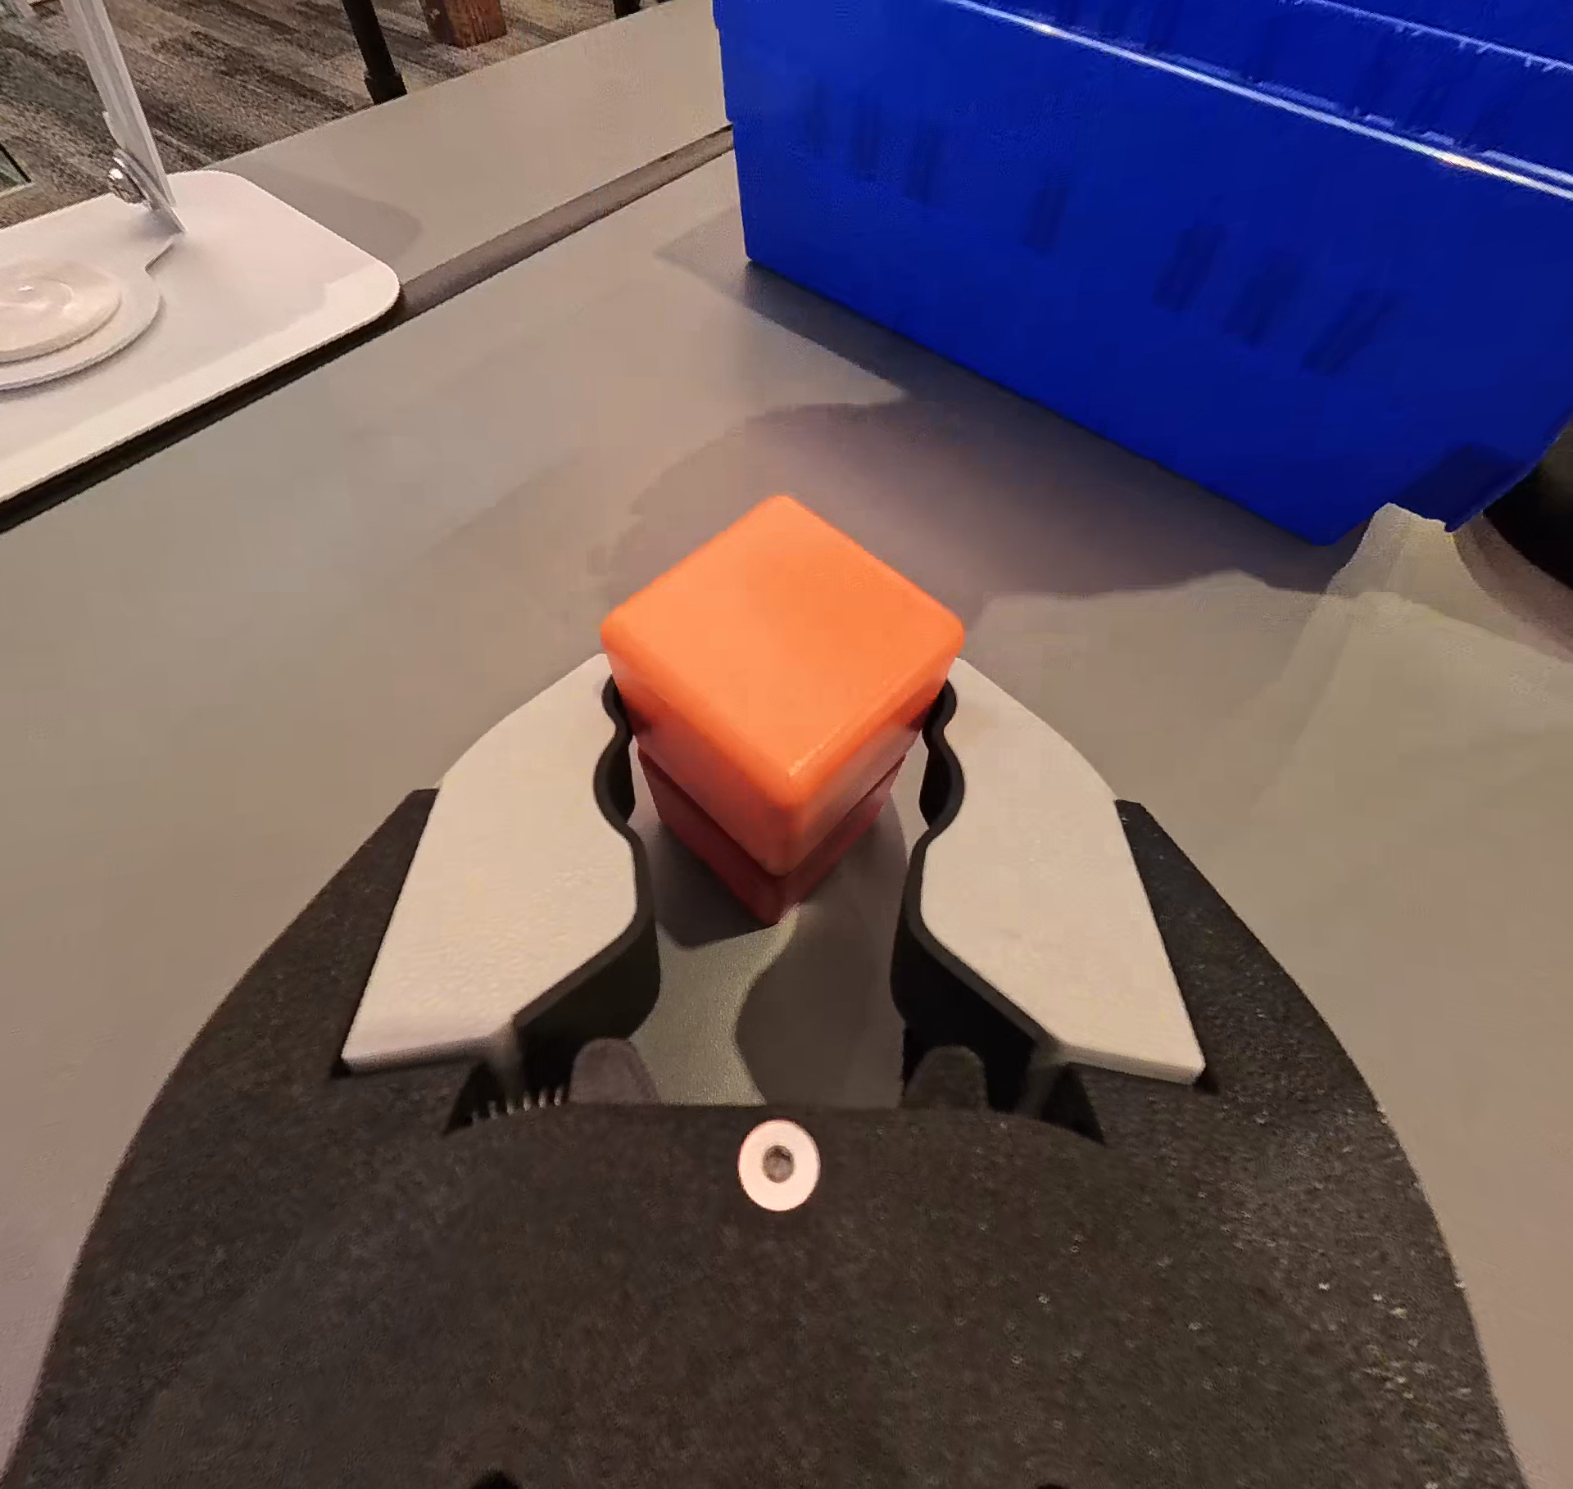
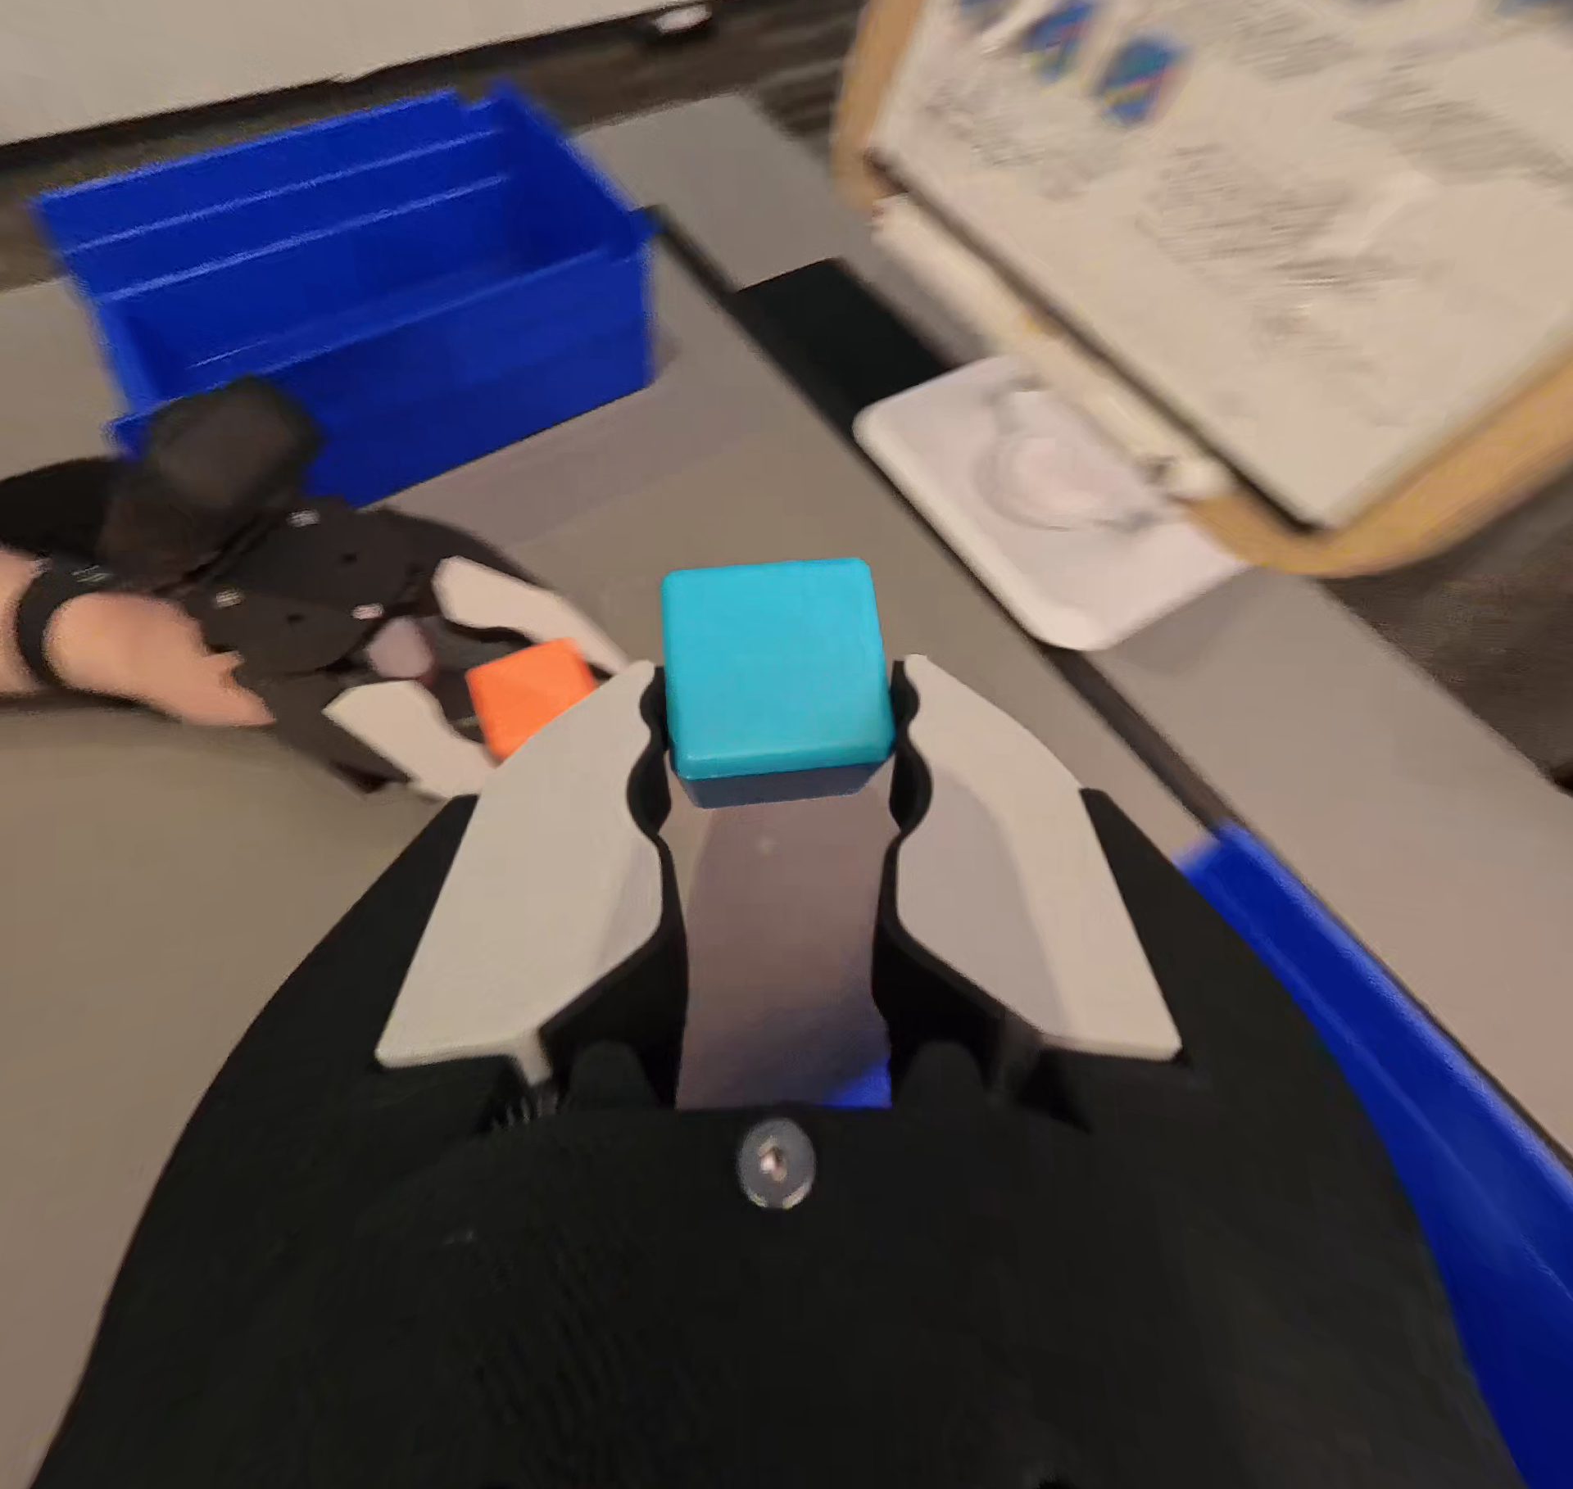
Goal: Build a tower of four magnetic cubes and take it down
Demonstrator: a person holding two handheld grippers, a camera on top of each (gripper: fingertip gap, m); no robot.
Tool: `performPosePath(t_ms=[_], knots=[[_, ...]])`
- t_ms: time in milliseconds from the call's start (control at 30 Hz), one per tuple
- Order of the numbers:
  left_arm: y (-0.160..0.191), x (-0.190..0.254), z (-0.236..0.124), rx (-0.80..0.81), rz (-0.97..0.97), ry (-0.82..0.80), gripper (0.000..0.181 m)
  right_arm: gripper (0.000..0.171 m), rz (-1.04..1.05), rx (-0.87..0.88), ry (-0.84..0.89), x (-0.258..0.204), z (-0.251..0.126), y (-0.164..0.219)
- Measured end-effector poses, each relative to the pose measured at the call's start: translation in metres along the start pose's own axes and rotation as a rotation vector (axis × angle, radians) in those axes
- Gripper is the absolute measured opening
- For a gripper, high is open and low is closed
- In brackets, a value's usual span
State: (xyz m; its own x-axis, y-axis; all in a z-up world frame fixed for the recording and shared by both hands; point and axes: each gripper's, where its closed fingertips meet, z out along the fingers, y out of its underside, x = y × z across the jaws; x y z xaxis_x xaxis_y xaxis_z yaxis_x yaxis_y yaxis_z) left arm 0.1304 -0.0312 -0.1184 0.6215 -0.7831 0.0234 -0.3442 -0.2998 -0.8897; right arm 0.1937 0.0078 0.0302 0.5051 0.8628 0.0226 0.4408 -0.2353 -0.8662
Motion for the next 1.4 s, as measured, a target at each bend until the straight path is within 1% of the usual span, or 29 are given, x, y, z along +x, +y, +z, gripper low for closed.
performPosePath(t_ms=[67,133,200,267,367,500,633,767,833,867,900,933,1033,1100,1200,1267,1333,1400], knots=[[0.0,0.0,0.0,0.0,0.0,0.0,0.066,0.051,0.057,0.042,0.131,0.04,-0.033,0.006],[0.0,0.0,0.0,0.0,-0.001,0.0,0.066,0.051,0.158,0.016,0.242,0.08,-0.053,0.032],[0.0,0.0,0.0,0.0,0.0,0.0,0.066,0.051,0.251,-0.063,0.358,0.118,-0.06,0.068],[0.0,0.0,0.0,0.0,0.001,0.0,0.066,0.051,0.303,-0.179,0.4,0.138,-0.054,0.107],[0.0,0.001,0.0,-0.001,0.003,0.0,0.066,0.051,0.373,-0.287,0.402,0.149,-0.032,0.146],[0.0,0.001,0.0,-0.001,0.003,0.0,0.066,0.051,0.414,-0.408,0.41,0.153,-0.009,0.181],[0.0,0.001,0.0,-0.001,0.004,0.0,0.066,0.051,0.398,-0.433,0.382,0.15,0.008,0.192],[0.001,-0.001,-0.001,-0.006,0.005,-0.016,0.066,0.051,0.353,-0.507,0.399,0.149,0.008,0.203],[0.004,-0.001,0.0,-0.022,0.017,-0.023,0.066,0.052,0.36,-0.501,0.395,0.149,0.007,0.201],[0.005,0.0,0.0,-0.033,0.022,-0.021,0.07,0.053,0.362,-0.492,0.393,0.15,0.004,0.199],[0.006,0.0,0.0,-0.037,0.022,-0.02,0.078,0.056,0.363,-0.482,0.396,0.15,0.0,0.196],[0.007,0.001,-0.001,-0.044,0.02,-0.012,0.081,0.057,0.36,-0.47,0.399,0.151,-0.005,0.191],[0.014,0.001,-0.005,-0.105,0.005,0.015,0.089,0.059,0.345,-0.424,0.415,0.153,-0.025,0.174],[0.023,0.001,-0.009,-0.15,0.002,0.027,0.092,0.059,0.341,-0.375,0.445,0.155,-0.043,0.159],[0.036,-0.002,-0.009,-0.212,0.017,0.017,0.094,0.06,0.311,-0.278,0.487,0.152,-0.068,0.128],[0.041,-0.003,-0.006,-0.237,0.004,0.012,0.094,0.06,0.269,-0.197,0.477,0.14,-0.076,0.1],[0.043,-0.003,-0.004,-0.258,-0.009,0.006,0.094,0.06,0.21,-0.133,0.427,0.118,-0.074,0.07],[0.042,-0.002,-0.002,-0.258,-0.024,-0.006,0.093,0.06,0.136,-0.083,0.323,0.085,-0.061,0.043]])
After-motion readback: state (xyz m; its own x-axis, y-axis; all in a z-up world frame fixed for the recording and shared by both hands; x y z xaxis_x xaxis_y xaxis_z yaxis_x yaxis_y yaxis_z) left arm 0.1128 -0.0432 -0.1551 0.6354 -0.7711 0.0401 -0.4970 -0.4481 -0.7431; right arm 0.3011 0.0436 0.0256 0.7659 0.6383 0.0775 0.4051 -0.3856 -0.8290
